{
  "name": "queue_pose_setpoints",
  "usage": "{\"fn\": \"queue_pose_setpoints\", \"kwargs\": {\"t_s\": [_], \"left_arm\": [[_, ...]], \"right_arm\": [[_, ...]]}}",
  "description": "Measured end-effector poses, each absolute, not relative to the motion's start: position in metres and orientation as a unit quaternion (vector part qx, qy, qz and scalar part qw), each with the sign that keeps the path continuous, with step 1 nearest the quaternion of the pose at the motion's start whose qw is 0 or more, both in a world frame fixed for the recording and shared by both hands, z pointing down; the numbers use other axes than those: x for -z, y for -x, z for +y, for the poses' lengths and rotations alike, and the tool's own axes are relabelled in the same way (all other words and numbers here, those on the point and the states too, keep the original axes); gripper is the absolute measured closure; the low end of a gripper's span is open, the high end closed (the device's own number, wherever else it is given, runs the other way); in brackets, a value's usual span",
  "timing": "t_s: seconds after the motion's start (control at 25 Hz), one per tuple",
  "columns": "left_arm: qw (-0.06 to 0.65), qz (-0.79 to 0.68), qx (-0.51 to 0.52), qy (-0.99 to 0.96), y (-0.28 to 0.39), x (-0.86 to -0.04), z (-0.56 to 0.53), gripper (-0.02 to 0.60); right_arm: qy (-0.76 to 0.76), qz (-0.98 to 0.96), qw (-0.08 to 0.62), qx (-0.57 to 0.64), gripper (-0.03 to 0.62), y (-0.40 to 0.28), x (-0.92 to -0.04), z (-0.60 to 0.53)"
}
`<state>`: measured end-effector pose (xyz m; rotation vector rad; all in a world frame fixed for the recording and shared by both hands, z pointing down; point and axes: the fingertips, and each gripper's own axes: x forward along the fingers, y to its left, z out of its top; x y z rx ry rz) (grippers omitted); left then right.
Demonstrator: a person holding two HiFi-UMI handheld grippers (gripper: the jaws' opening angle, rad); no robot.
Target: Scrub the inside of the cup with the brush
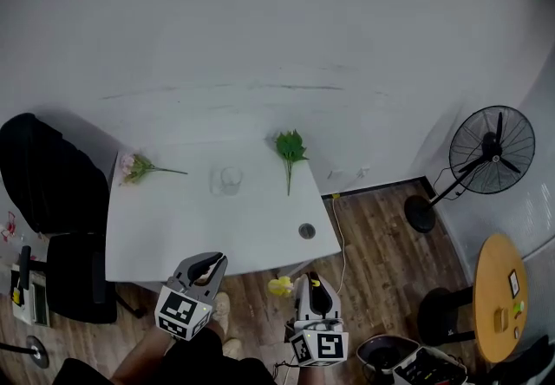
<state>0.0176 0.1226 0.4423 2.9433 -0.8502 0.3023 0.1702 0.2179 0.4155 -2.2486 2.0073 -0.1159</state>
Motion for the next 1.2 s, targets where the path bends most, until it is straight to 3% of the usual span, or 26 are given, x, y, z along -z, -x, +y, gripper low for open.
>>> {"fn": "queue_pose_setpoints", "kwargs": {"t_s": [0.68,1.2], "left_arm": [[0.042,-0.300,-0.097,-0.948,-0.073,-0.438,-0.037,0.538],[0.051,-0.346,-0.094,-0.932,-0.062,-0.440,-0.132,0.538]], "right_arm": [[0.726,0.685,0.057,0.027,0.531,-0.228,-0.397,0.051],[0.678,0.731,0.082,0.012,0.531,-0.216,-0.373,-0.068]]}}
